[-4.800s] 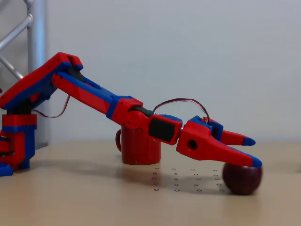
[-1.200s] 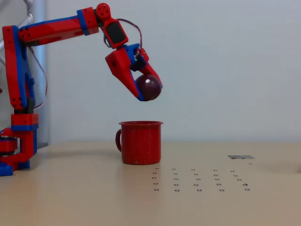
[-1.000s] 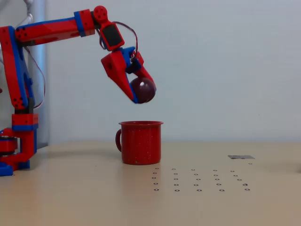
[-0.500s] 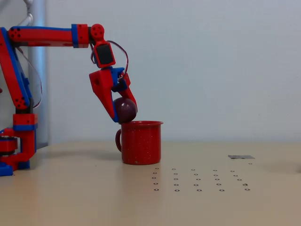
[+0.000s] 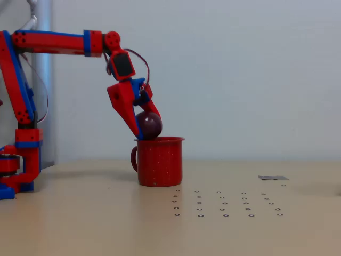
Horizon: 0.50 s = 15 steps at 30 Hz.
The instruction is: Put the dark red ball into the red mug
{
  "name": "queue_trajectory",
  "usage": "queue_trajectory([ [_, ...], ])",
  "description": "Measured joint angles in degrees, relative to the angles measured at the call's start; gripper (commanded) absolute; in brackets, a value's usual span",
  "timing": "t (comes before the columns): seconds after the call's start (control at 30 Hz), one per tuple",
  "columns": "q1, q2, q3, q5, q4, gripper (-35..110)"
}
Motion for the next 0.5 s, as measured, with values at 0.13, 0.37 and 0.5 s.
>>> queue_trajectory([
  [0.13, -0.18, -4.48, -0.62, -0.70, -2.99, 17],
  [0.37, -0.09, -5.80, -0.97, -1.67, -6.15, 34],
  [0.5, 0.26, -6.94, -2.37, -3.08, -8.79, 38],
])
